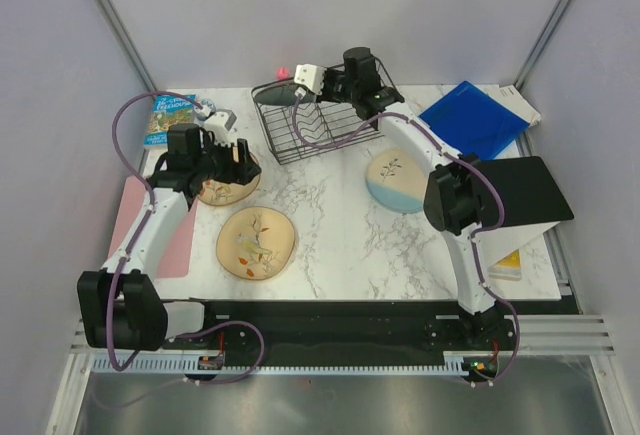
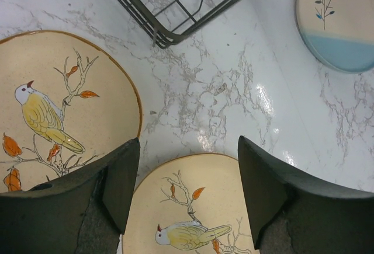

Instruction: Load the plates into the dish rack

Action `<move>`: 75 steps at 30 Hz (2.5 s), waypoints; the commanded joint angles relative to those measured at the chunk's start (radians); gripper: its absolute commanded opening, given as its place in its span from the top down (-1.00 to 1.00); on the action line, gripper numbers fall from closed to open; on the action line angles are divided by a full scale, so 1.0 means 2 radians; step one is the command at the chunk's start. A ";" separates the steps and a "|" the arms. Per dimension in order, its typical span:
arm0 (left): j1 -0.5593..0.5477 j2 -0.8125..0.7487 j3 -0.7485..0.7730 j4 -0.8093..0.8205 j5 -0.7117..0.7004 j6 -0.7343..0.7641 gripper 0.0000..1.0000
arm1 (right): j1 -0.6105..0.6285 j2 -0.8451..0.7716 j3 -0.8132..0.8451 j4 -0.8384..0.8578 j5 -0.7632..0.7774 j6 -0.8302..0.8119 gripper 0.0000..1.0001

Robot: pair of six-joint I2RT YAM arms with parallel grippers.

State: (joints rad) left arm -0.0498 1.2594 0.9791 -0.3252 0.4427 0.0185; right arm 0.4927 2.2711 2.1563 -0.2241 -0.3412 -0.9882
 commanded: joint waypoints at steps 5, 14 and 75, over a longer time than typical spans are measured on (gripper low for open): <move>0.000 0.041 0.004 0.016 0.003 0.005 -0.48 | -0.027 0.006 0.121 0.129 -0.059 -0.024 1.00; 0.000 0.060 0.004 0.021 0.009 -0.005 -0.47 | -0.037 0.089 0.177 0.167 -0.060 -0.019 1.00; -0.119 0.265 0.179 -0.060 0.182 0.447 0.96 | -0.088 0.016 0.121 0.150 -0.056 0.091 1.00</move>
State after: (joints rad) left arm -0.2771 1.8664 1.3613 -0.3687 0.7071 0.7620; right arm 0.3099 2.4157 2.3165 -0.0589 -0.3626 -0.8104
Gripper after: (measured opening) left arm 0.035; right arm 0.136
